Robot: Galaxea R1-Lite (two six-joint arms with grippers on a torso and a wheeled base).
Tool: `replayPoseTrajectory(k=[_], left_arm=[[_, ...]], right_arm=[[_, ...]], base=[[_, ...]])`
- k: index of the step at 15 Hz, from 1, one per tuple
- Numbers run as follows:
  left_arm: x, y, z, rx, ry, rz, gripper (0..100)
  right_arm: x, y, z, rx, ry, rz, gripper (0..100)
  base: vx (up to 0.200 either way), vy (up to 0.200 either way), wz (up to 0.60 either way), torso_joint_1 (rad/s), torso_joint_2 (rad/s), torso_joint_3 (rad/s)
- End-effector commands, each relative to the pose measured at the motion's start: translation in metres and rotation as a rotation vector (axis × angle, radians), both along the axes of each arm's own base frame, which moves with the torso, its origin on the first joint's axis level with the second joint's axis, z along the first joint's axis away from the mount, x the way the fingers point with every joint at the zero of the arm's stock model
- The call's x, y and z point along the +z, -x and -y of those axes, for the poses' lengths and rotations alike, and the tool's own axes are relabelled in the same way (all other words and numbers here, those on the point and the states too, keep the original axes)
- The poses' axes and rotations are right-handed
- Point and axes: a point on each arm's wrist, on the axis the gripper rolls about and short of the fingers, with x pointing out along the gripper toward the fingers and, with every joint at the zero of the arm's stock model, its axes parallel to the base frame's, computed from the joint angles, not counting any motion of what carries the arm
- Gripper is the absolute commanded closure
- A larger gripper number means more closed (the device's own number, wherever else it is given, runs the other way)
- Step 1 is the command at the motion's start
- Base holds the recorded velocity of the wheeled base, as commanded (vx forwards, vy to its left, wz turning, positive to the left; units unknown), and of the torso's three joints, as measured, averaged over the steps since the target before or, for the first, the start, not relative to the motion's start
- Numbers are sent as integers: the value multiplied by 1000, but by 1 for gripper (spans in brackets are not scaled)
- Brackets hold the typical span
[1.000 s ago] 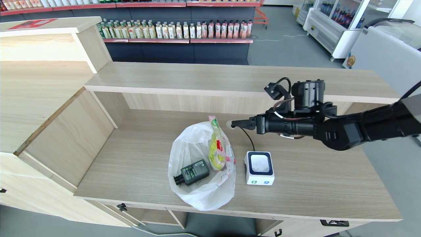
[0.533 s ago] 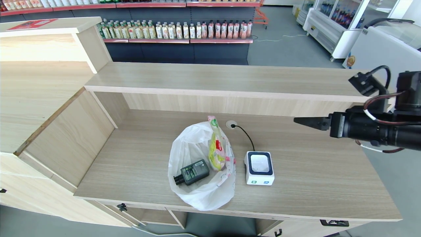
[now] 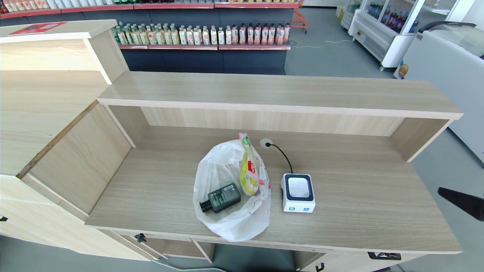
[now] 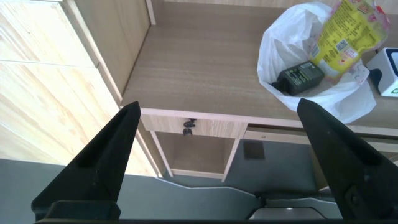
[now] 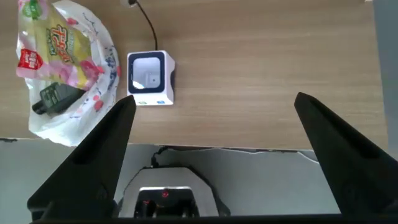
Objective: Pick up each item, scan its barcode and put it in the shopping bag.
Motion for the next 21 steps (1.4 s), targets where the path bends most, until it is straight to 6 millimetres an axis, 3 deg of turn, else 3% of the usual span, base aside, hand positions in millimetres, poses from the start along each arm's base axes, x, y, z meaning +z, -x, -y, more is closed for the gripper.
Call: replayPoseTrajectory(k=[1, 6, 8, 21], left_arm=[[0, 0, 0, 0, 0, 0, 0], [0, 0, 0, 0, 0, 0, 0], [0, 0, 0, 0, 0, 0, 0], [0, 0, 0, 0, 0, 0, 0]], right_arm=[[-66, 79, -2, -75, 73, 122, 0], [-116, 110, -4, -87, 114, 272, 0], [-124, 114, -2, -78, 142, 280, 0], [-126, 117, -2, -44, 150, 309, 0]], base=[[0, 0, 0, 0, 0, 0], [0, 0, 0, 0, 0, 0], [0, 0, 0, 0, 0, 0], [0, 0, 0, 0, 0, 0]])
